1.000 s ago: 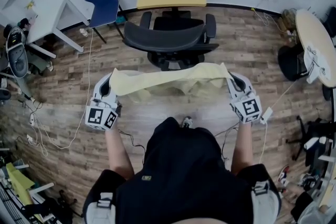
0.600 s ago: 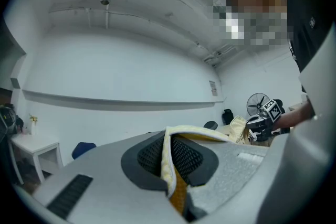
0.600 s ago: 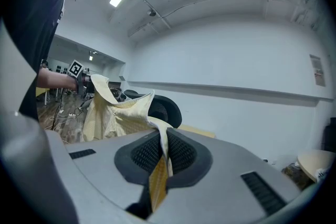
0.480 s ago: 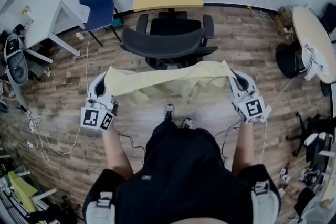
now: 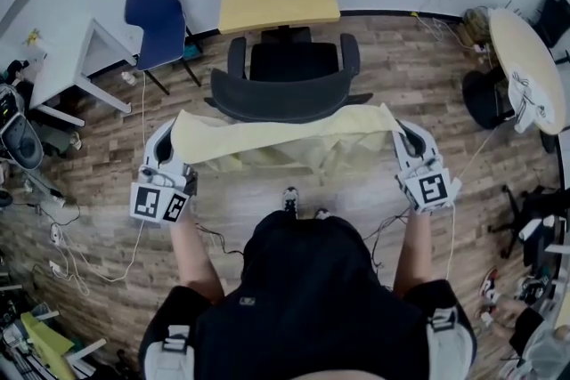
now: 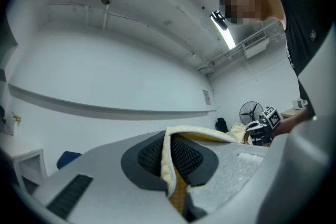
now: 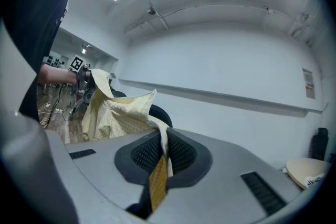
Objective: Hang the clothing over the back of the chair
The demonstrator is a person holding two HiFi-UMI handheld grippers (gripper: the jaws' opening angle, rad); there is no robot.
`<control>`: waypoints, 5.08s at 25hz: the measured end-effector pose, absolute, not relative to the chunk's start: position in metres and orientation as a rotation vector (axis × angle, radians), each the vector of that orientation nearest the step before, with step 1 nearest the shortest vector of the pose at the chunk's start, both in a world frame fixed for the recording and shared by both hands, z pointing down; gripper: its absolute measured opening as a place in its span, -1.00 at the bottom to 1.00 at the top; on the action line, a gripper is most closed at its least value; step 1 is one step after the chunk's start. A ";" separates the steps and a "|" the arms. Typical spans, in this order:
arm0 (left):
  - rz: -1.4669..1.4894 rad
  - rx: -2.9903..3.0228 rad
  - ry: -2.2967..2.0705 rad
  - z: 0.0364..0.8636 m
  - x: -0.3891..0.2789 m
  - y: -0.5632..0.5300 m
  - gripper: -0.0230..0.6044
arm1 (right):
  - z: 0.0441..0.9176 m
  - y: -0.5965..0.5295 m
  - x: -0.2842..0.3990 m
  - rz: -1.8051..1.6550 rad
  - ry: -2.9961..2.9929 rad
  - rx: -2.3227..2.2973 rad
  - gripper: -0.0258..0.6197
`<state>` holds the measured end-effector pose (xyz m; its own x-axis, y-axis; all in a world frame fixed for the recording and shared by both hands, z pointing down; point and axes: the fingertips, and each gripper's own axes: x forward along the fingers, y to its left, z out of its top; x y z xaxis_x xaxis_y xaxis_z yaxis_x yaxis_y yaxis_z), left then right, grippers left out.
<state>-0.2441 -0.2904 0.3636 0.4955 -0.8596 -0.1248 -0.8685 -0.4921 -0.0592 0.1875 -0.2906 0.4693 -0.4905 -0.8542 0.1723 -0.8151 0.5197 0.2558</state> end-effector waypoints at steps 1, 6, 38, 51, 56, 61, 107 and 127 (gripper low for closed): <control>0.141 -2.624 1.504 0.361 -0.247 -0.296 -0.92 | 0.465 -0.294 0.186 -0.213 -2.493 1.422 -0.92; 0.201 -2.649 1.451 0.355 -0.257 -0.317 -0.92 | 0.447 -0.307 0.176 -0.264 -2.505 1.518 -0.92; 0.230 -2.752 1.163 0.345 -0.259 -0.439 -0.92 | 0.432 -0.362 0.165 -0.296 -2.381 1.808 -0.92; 0.068 -2.795 1.113 0.361 -0.248 -0.461 -0.91 | 0.437 -0.429 0.170 -0.260 -2.381 1.827 -0.92; 0.045 -2.785 1.130 0.364 -0.243 -0.473 -0.91 | 0.442 -0.447 0.172 -0.247 -2.409 1.791 -0.92; 0.019 -2.778 1.185 0.373 -0.238 -0.484 -0.91 | 0.449 -0.461 0.175 -0.210 -2.450 1.736 -0.92; -0.282 -2.868 1.386 0.506 -0.263 -0.401 -0.81 | 0.555 -0.343 0.165 0.113 -2.381 1.585 -0.75; -0.264 -2.782 1.573 0.492 -0.214 -0.255 -0.89 | 0.536 -0.247 0.181 0.013 -2.504 1.362 -0.87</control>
